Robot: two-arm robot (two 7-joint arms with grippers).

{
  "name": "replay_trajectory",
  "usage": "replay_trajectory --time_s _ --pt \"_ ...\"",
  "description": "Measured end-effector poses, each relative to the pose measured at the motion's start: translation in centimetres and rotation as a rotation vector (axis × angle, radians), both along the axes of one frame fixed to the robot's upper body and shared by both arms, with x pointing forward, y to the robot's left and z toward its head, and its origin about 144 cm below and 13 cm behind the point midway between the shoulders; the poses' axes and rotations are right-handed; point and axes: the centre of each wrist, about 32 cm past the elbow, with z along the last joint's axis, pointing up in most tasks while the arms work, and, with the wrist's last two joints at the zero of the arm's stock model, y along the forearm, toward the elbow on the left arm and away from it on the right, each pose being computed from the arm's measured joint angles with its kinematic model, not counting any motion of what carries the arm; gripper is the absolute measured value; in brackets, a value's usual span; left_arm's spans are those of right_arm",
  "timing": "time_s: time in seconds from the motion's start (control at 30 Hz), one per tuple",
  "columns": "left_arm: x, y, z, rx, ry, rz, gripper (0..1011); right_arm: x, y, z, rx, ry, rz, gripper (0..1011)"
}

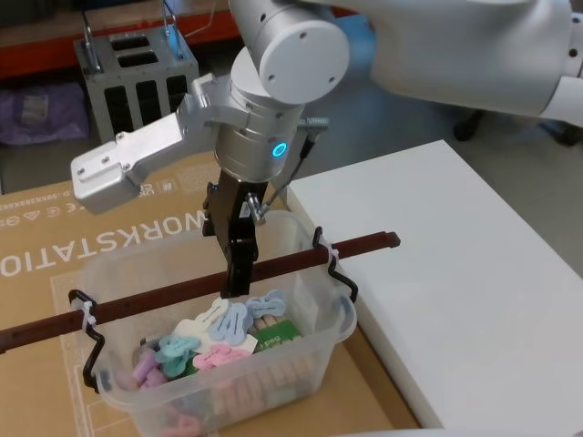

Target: Use one hand to grasp the basket and place it at the designated location.

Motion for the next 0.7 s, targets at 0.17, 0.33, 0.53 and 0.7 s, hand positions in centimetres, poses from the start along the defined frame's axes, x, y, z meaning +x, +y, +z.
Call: replay_trajectory --time_s 0.17,0.33,0.53,0.7 --pt "0.0 0.0 0.0 0.0 0.0 0.0 0 0.2 0.1 -0.3 -0.008 0.002 0.0 1001" --pt "0.0 0.0 0.0 0.0 0.0 0.0 0 0.4 0.4 -0.9 -0.021 0.004 0.0 1001" --pt "0.0 0.0 0.0 0.0 0.0 0.0 0 0.7 1.0 -2.2 -0.05 0.014 0.007 1001" --pt "0.0 0.0 0.0 0.0 0.0 0.0 0 0.8 1.3 -2.8 -0.063 0.019 0.009 1001"
